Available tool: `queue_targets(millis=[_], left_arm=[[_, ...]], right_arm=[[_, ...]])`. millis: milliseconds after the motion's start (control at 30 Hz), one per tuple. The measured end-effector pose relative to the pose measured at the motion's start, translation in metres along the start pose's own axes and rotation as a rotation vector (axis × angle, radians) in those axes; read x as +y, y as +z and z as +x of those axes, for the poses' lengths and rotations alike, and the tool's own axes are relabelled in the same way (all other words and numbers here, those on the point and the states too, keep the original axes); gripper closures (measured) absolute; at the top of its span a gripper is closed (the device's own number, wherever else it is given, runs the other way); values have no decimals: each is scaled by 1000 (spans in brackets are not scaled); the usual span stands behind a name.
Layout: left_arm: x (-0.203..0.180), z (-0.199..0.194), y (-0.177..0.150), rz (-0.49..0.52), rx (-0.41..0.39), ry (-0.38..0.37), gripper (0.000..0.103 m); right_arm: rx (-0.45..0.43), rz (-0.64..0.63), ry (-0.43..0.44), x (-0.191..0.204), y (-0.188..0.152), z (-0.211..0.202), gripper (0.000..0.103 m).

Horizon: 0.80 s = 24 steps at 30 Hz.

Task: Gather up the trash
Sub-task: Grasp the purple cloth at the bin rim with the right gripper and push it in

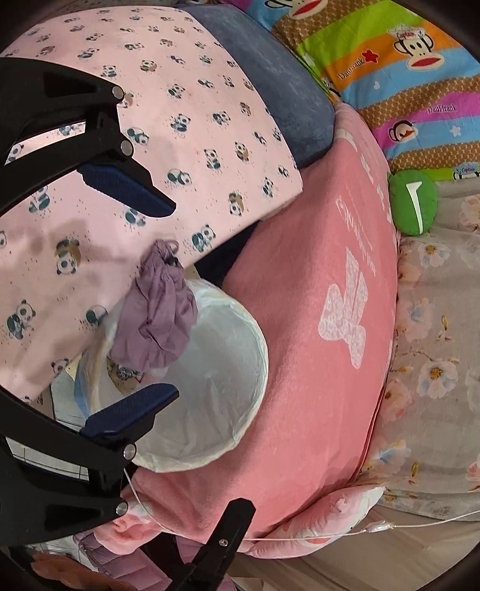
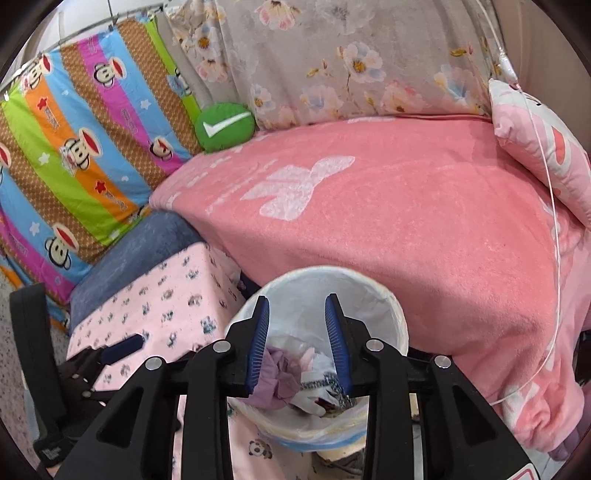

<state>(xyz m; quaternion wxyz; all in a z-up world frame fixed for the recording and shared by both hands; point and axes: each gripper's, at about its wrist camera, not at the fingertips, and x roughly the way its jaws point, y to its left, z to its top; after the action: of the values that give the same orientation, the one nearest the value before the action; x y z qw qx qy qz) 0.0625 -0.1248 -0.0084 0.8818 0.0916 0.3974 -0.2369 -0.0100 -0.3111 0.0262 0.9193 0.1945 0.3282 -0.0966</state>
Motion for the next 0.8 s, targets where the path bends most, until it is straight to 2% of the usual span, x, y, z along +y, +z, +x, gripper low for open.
queue_targets(millis=[100, 333, 500, 800], left_arm=[[25, 4, -10, -45, 22, 48, 16], [64, 6, -31, -127, 54, 113, 16], [79, 8, -39, -155, 66, 128, 16], [88, 13, -44, -172, 79, 122, 16]], right_arm=[[67, -7, 21, 2, -12, 19, 70], [151, -34, 85, 22, -39, 59, 70], [204, -54, 135, 48, -57, 93, 68], [265, -78, 114, 68, -74, 127, 67]])
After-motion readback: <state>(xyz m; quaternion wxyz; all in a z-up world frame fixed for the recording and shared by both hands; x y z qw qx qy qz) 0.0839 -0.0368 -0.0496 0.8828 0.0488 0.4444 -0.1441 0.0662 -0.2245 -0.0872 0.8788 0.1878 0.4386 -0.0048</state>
